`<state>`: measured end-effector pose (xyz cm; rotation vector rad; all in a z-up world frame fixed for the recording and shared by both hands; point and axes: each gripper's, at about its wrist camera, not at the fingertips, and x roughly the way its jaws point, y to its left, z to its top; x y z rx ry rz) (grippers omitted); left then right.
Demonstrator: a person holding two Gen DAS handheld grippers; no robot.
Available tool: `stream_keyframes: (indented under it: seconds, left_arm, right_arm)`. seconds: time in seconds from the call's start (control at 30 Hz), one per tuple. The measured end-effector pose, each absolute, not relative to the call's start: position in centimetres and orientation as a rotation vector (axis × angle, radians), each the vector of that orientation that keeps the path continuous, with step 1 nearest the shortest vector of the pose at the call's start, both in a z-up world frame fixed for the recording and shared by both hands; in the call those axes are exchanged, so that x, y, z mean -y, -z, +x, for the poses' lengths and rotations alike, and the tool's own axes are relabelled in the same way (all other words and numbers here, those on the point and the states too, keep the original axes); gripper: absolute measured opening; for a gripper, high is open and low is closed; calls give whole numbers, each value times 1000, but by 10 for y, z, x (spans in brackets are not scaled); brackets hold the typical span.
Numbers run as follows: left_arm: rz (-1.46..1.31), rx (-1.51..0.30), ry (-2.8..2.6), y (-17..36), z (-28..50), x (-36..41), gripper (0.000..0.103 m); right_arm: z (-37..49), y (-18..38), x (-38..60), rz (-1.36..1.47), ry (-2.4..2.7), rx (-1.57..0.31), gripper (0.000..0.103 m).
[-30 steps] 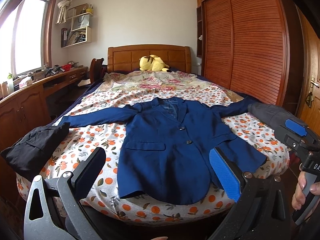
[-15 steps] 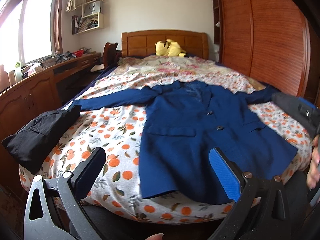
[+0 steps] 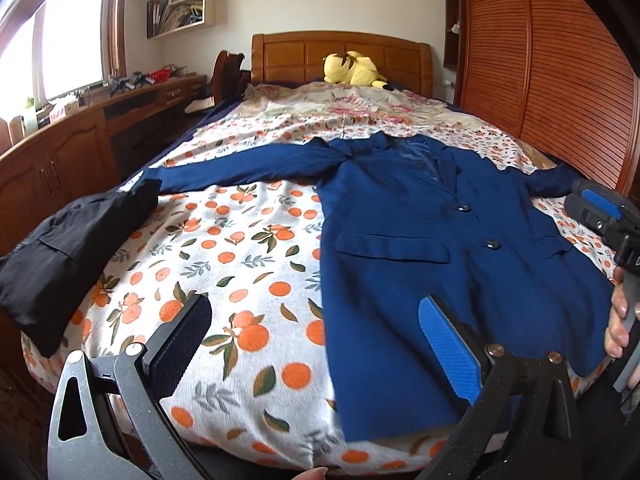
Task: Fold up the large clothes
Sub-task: 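Move the left gripper down to the blazer sleeve nearest it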
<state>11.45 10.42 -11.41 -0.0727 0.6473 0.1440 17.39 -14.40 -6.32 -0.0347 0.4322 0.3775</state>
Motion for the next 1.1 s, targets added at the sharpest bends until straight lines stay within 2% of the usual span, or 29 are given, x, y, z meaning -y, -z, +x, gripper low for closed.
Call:
stream_keyframes:
  seconds: [0.37,0.53,0.6,0.77,0.93,1.1]
  left_arm:
    - [-80,-698,-174,127,156,-154,103]
    - [-124,-734,-183,134,189,-190,103]
    - [-148,-745,-188,137,204,-205,101]
    - [-192,-776,-199,141,254,-241,89]
    - [-133,-815,-247,144,308,-254,87]
    - [-190,-836,-252,150,361,-268,84]
  right_arm:
    - [252,84,107,-105,-479,-516,103]
    - [260,102,113,-94,-517,-555,103]
    - [263,102,116,-87,-524,-575,103]
    - [264,101,128,-68,-521,-602,103]
    - [262,97,124,-77,-510,-584,103]
    - [267,101,112,-80,-500,-578,103]
